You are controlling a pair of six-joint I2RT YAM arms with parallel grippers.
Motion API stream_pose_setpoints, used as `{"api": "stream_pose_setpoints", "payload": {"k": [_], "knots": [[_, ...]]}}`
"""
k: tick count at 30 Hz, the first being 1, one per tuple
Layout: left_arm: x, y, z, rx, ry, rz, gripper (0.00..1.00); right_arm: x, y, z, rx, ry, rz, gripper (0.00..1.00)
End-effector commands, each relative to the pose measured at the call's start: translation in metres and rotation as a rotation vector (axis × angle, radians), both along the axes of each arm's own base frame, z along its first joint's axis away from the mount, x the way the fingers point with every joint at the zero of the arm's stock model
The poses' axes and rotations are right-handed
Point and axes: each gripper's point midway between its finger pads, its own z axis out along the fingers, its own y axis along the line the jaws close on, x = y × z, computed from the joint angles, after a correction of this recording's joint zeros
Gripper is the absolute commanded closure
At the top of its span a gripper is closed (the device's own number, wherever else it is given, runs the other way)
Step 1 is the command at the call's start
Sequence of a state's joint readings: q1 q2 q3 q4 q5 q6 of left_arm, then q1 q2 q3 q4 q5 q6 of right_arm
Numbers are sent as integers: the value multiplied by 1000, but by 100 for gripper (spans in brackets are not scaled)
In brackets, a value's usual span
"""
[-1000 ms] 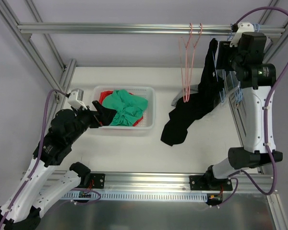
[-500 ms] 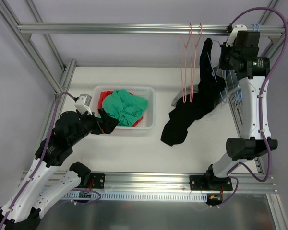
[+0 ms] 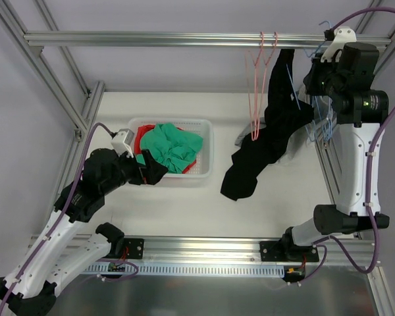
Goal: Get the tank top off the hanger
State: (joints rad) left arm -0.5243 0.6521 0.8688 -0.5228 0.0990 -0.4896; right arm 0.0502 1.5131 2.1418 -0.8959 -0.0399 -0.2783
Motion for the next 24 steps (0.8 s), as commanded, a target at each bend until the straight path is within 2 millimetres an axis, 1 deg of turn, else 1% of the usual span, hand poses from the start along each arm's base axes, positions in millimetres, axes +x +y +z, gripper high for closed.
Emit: {"api": "stream_pose_setpoints", "payload": {"k": [1, 3, 5, 6, 8, 9, 10, 11, 12, 13, 14, 15, 16, 17, 18, 19, 20, 21, 22, 23, 24], "knots": [[-11, -18, 16, -32, -25, -127, 1, -11, 4, 34, 27, -127, 23, 100], [-14, -25, 29, -55, -69, -178, 2, -22, 6, 24, 29, -107, 36, 100], [-22, -34, 50, -92, -130, -256, 1, -33, 6, 16, 34, -91, 39, 100], [-25, -37, 60, -105, -159, -275, 1, -47, 6, 4, 33, -66, 41, 100], [-29, -45, 84, -134, -236, -329, 1, -62, 7, -7, 38, -50, 51, 100], [-30, -48, 91, -142, -258, -340, 1, -77, 7, -18, 40, -39, 55, 100], [-30, -54, 105, -160, -295, -362, 1, -85, 10, -22, 46, -37, 68, 100], [-30, -58, 113, -168, -317, -380, 1, -93, 10, -26, 52, -35, 71, 100], [-30, -64, 118, -175, -329, -403, 1, -110, 11, -21, 61, -64, 78, 100], [-26, -73, 120, -176, -329, -425, 1, -117, 12, -36, 66, -33, 83, 100], [-33, -83, 140, -196, -389, -476, 1, -129, 13, -43, 81, -11, 80, 100], [-32, -90, 147, -195, -408, -491, 1, -140, 13, -49, 88, 6, 75, 100], [-27, -105, 146, -178, -405, -517, 1, -159, 11, -54, 92, 8, 70, 100], [-39, -118, 170, -188, -478, -575, 2, -176, 9, -68, 97, 63, 54, 100], [-32, -131, 185, -171, -513, -579, 1, -197, 5, -70, 110, 56, 19, 100], [-31, -144, 174, -155, -481, -598, 1, -202, 5, -77, 118, 91, 13, 100], [-34, -150, 197, -166, -536, -612, 1, -225, 1, -81, 112, 88, -5, 100], [-40, -163, 200, -167, -539, -649, 1, -237, -2, -81, 111, 80, -15, 100], [-33, -181, 195, -144, -527, -661, 1, -248, -2, -79, 114, 70, -16, 100], [-35, -187, 216, -159, -577, -670, 1, -271, -2, -74, 117, 52, -6, 100], [-41, -199, 219, -162, -584, -696, 1, -283, 0, -72, 119, 48, 5, 100]]}}
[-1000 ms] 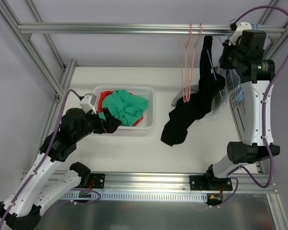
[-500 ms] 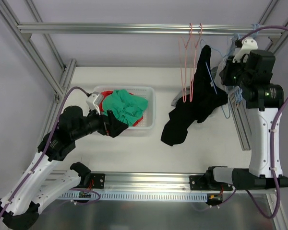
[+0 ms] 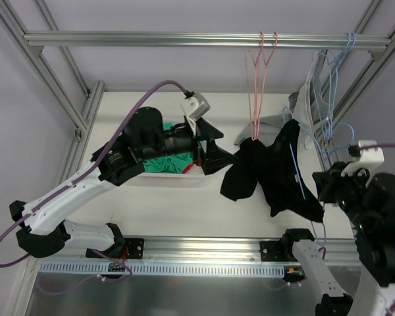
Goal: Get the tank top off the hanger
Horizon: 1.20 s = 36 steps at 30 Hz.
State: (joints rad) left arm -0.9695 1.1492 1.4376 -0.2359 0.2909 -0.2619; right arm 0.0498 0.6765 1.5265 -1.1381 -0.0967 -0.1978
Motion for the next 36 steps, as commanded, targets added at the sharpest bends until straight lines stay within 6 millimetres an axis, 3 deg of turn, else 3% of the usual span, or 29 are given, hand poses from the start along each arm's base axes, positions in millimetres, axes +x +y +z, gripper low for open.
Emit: {"api": "stream_pose_setpoints", "payload": {"k": [1, 2, 3, 6, 7, 8, 10, 14, 17, 18, 21, 24, 27, 28, 29, 32, 36], "knots": [[4, -38, 35, -34, -145, -26, 1, -52, -1, 2, 21, 11, -5, 100], [5, -44, 54, -58, -189, -16, 1, -66, 1, 2, 22, 18, 9, 100], [0, -56, 56, -55, -201, -34, 1, -77, 2, 15, 33, -36, 33, 100], [15, -88, 59, -33, -246, 1, 1, -100, 12, 33, 76, -107, 107, 100], [21, -106, 46, -4, -243, 3, 1, -104, 15, 36, 84, -117, 135, 100], [22, -109, 57, -21, -267, 5, 2, -108, 20, 39, 96, -121, 172, 100], [26, -125, 54, -12, -274, 5, 5, -111, 23, 44, 105, -135, 206, 100], [30, -139, 50, -3, -280, 8, 22, -116, 27, 53, 117, -155, 242, 100], [31, -145, 45, 5, -276, -4, 45, -119, 29, 56, 123, -167, 265, 100], [30, -146, 43, 8, -275, -9, 70, -119, 28, 57, 121, -168, 264, 100], [30, -146, 42, 8, -267, -6, 100, -118, 27, 56, 115, -167, 259, 100], [36, -138, 43, 11, -258, 46, 100, -112, 23, 51, 97, -150, 241, 100], [52, -114, 42, 20, -222, 196, 100, -105, 23, 37, 67, -105, 252, 100], [56, -101, 39, 19, -187, 262, 100, -106, 27, 33, 65, -96, 279, 100], [75, -80, 38, 23, -164, 418, 100, -107, 28, 29, 44, -95, 303, 100], [92, -25, 36, -17, -79, 675, 100, -114, 31, 20, 20, -99, 374, 100], [90, 20, 46, -94, -31, 799, 100, -133, 36, 17, 2, -128, 541, 100]]}}
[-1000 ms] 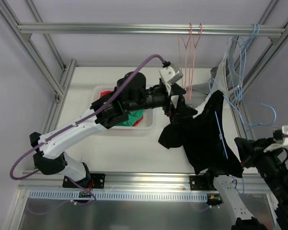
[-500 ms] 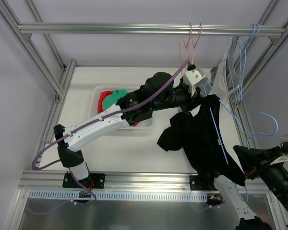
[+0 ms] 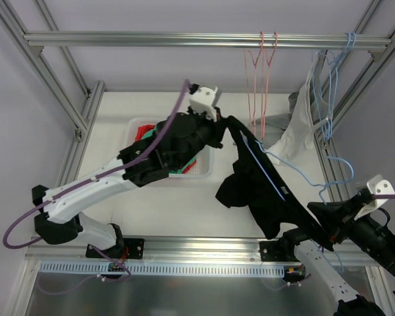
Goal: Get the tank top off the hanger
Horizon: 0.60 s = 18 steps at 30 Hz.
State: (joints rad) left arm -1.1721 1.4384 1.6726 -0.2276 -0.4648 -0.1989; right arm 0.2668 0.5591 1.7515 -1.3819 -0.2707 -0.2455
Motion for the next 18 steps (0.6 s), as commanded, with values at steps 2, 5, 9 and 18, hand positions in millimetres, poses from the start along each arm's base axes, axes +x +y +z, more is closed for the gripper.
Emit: {"api": "stream_pose_setpoints", "payload": {"k": [2, 5, 9, 18], "knots": [[4, 69, 54, -230, -16, 226, 100, -44, 10, 0, -14, -85, 250, 100], [-15, 61, 56, -251, -9, 89, 100, -59, 8, 21, 5, -224, 305, 100], [-96, 38, 84, -370, -194, -428, 100, -50, -17, 60, 58, -441, 133, 100], [-228, -7, -59, -229, 4, -1185, 100, -24, 18, 175, 712, -1046, 270, 100]]}}
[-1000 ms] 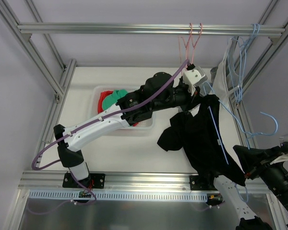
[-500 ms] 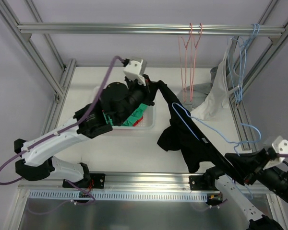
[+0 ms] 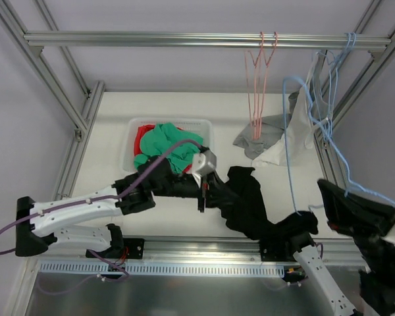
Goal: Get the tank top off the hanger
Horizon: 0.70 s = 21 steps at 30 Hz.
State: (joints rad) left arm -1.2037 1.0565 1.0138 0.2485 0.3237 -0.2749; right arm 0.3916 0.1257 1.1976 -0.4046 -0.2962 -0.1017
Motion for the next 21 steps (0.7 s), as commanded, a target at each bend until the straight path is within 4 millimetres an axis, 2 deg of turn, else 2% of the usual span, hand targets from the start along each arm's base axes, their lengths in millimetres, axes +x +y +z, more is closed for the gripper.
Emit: {"api": "stream_pose_setpoints", "payload": {"k": [1, 2, 3, 4, 5, 6, 7, 8, 9, 10, 12, 13, 14, 15, 16, 18, 20, 21], "knots": [[-76, -15, -26, 14, -8, -401, 100, -19, -7, 105, 391, -438, 146, 100], [-79, -20, -41, 47, 11, -407, 100, -12, -10, 108, 428, -457, 133, 100], [-75, -32, -73, 119, 53, -374, 100, 0, -13, 111, 463, -475, 99, 100], [-74, -37, -89, 157, 82, -352, 100, 8, -27, 112, 533, -516, 35, 100], [-64, -48, -113, 210, 114, -276, 100, 19, -33, 110, 507, -540, -69, 100], [-59, -50, -132, 252, 157, -227, 100, 28, -38, 108, 484, -528, -146, 100], [-50, -53, -144, 277, 181, -172, 100, 52, -43, 96, 414, -378, -253, 100], [-42, -53, -158, 317, 207, -116, 100, 61, -45, 87, 330, -300, -318, 100], [-24, -56, -172, 351, 242, 3, 100, 73, -54, 74, 251, -207, -418, 100], [-16, -55, -179, 376, 254, 56, 100, 83, -57, 41, 128, -15, -466, 100], [-7, -52, -187, 428, 262, 125, 100, 88, -69, 4, 18, 152, -547, 100], [0, -50, -187, 434, 251, 164, 100, 87, -75, -29, -62, 296, -584, 100], [2, -50, -185, 437, 244, 178, 100, 90, -80, -45, -92, 370, -610, 100], [5, -45, -183, 446, 232, 194, 97, 91, -84, -61, -119, 436, -637, 100], [12, -45, -175, 435, 220, 234, 88, 97, -82, -86, -184, 552, -649, 100], [17, -39, -157, 423, 197, 260, 79, 106, -73, -103, -237, 632, -621, 100], [23, -34, -143, 409, 179, 296, 57, 117, -64, -108, -269, 678, -599, 100], [25, -30, -123, 375, 166, 309, 47, 129, -57, -108, -291, 717, -591, 100]]}}
